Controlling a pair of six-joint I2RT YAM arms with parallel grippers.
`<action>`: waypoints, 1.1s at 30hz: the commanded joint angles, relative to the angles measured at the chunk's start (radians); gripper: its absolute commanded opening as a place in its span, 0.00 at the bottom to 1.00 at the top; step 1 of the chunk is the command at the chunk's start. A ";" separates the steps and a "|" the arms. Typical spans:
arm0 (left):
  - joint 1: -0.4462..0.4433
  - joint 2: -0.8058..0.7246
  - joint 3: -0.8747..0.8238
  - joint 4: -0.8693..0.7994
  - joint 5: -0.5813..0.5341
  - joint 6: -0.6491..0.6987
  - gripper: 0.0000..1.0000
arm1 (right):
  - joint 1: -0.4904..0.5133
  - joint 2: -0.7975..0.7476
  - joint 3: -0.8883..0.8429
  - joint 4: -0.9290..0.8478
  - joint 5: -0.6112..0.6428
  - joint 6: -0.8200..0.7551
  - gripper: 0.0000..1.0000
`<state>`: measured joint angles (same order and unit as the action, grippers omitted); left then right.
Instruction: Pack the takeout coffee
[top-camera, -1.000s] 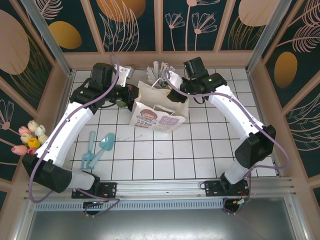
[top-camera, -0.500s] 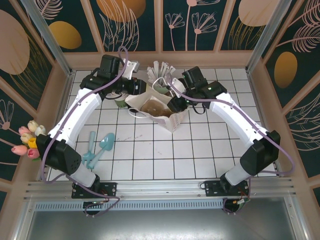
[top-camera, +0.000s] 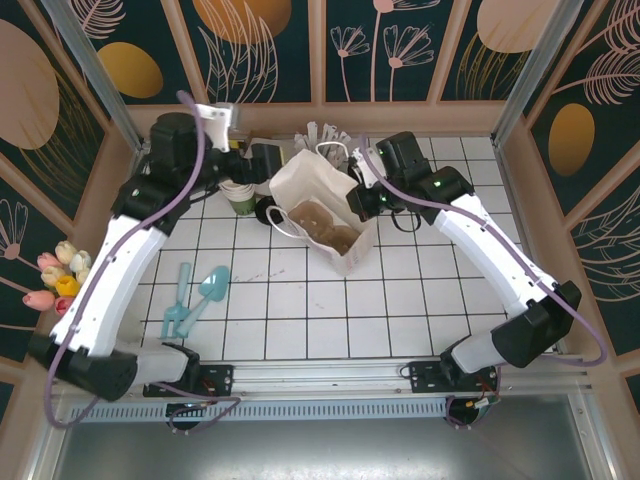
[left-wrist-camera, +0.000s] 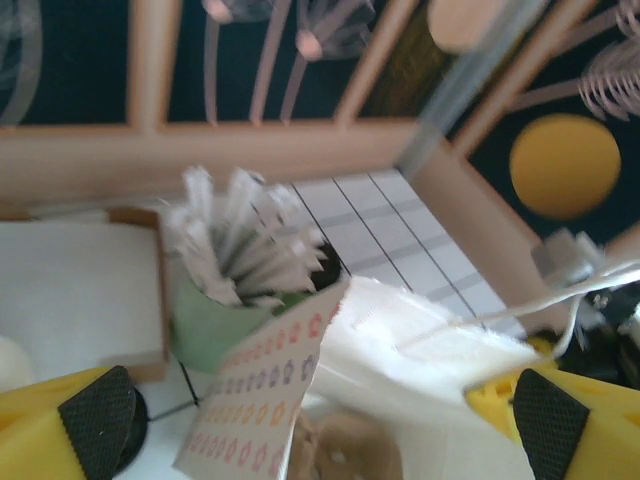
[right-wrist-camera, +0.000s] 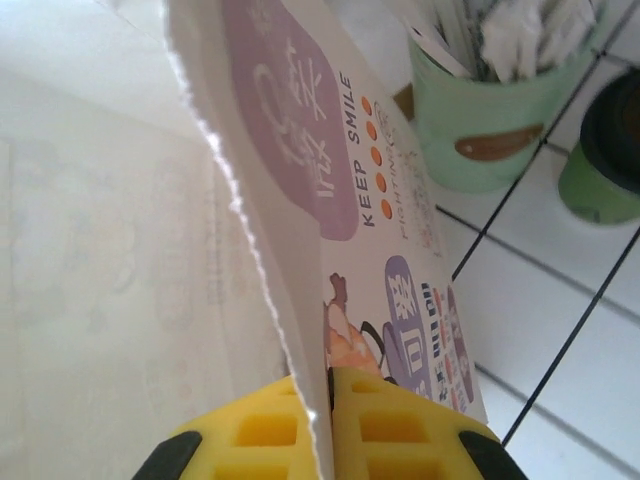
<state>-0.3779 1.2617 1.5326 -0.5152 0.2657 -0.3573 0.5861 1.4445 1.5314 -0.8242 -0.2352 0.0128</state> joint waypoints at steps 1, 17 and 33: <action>0.004 -0.057 -0.060 0.067 -0.339 -0.117 0.98 | 0.026 -0.021 0.067 -0.052 0.083 0.257 0.00; 0.003 -0.115 -0.294 0.152 -0.630 -0.210 0.99 | 0.144 0.019 -0.136 0.128 0.212 0.600 0.00; 0.004 -0.072 -0.348 0.073 -0.762 -0.304 0.99 | 0.158 0.094 -0.105 0.225 0.174 0.600 0.22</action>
<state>-0.3775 1.1851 1.1923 -0.4450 -0.5037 -0.6491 0.7349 1.5253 1.4021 -0.6163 -0.0685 0.6140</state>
